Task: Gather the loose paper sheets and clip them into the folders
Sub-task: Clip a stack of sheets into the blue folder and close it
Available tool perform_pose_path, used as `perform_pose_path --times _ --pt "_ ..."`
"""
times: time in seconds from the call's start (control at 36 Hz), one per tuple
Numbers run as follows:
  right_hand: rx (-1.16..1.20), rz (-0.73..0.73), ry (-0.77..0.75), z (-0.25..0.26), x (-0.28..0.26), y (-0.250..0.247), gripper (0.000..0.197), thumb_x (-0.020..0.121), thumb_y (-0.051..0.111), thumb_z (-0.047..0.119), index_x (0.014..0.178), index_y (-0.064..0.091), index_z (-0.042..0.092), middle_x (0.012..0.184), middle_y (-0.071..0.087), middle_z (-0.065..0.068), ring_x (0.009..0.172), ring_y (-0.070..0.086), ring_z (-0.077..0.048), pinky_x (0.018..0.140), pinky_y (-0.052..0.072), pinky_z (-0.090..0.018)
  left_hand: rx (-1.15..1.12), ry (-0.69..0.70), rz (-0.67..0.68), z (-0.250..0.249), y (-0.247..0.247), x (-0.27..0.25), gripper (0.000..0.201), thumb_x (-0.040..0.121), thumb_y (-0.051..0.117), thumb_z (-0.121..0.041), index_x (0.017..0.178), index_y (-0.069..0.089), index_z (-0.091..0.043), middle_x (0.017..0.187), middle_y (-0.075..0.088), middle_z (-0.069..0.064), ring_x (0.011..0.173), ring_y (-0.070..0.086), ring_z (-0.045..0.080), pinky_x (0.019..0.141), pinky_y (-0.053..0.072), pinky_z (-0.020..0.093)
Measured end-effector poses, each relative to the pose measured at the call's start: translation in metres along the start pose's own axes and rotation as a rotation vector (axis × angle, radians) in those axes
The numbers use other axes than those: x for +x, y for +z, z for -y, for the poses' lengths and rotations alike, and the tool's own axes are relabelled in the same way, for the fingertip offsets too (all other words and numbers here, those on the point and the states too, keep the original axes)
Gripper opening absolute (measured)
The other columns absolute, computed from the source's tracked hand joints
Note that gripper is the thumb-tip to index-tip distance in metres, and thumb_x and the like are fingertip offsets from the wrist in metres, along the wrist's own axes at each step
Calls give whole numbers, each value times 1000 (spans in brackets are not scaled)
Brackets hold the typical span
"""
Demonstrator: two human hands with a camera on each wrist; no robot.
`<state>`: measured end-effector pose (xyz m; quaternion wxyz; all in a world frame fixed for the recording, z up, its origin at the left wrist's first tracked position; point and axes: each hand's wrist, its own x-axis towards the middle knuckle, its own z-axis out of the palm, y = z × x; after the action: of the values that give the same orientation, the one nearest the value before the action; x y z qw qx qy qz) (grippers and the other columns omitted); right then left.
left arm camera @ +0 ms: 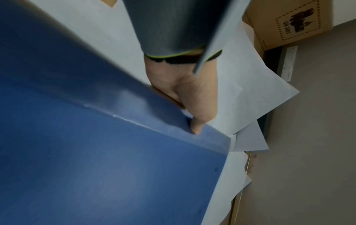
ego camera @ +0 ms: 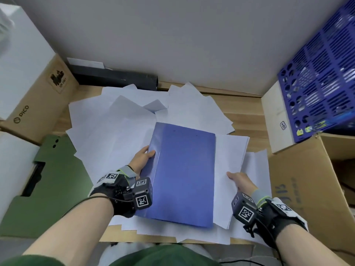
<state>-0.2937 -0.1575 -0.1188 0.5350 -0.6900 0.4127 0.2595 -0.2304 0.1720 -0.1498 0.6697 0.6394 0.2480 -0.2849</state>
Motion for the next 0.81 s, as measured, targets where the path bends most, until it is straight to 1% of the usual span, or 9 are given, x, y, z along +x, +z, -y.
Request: perform_pose_path --times 0.08,0.22,0.31,0.42,0.47,0.56,0.69,0.75,0.81 --pt "48 9 45 -5 6 1 16 96 48 8 111 44 1 101 52 -19 61 56 -26 31 39 -15 126 -22 -115 6 -2 8 51 93 50 -5 142 38 -9 115 61 18 98 58 31 88 45 39" --pt "75 -10 74 -7 5 3 22 98 47 7 116 43 -6 86 51 -15 39 59 -15 26 32 -12 513 8 -214 -1 5 17 77 81 68 -13 147 29 -18 150 30 18 136 36 31 111 34 39" --pt "43 -14 85 -10 10 5 40 99 49 14 125 40 -15 95 49 -16 48 59 -18 26 31 -12 659 -9 -200 -14 20 18 71 80 70 -24 143 36 -23 146 29 19 135 34 33 110 33 35" --pt "44 13 107 -14 12 6 40 98 50 15 129 41 -8 118 50 -17 74 51 -28 28 34 -12 842 31 -213 -29 44 14 59 76 70 -32 131 49 -32 136 38 16 130 37 33 107 32 35" --pt "89 32 111 -15 13 9 39 98 50 15 129 40 -6 122 51 -18 81 54 -30 38 42 -20 848 95 -95 -33 58 13 53 75 65 -23 125 52 -30 106 55 11 105 52 30 91 43 35" --pt "106 46 118 -18 13 11 48 97 52 14 136 36 -8 133 50 -24 110 54 -34 54 43 -31 759 84 224 -37 89 7 43 84 43 5 114 54 -22 62 42 7 56 41 23 54 37 27" --pt "191 53 87 -19 2 10 30 97 47 2 126 48 -8 85 58 -10 68 54 -20 36 43 -13 909 -41 564 -39 152 -6 44 84 33 7 107 57 -23 59 32 4 48 26 17 44 27 21" --pt "190 62 58 -20 1 11 29 97 48 2 124 49 -8 89 54 -8 66 49 -15 34 38 -10 980 -48 604 -40 167 -11 37 89 36 0 112 58 -18 61 35 7 47 29 20 45 28 21" --pt "175 52 50 -20 2 13 26 97 49 5 121 51 -2 99 52 -9 75 50 -18 48 44 -15 1104 -6 592 -43 175 -17 34 94 39 -11 121 58 -17 78 54 14 64 51 30 60 43 29"
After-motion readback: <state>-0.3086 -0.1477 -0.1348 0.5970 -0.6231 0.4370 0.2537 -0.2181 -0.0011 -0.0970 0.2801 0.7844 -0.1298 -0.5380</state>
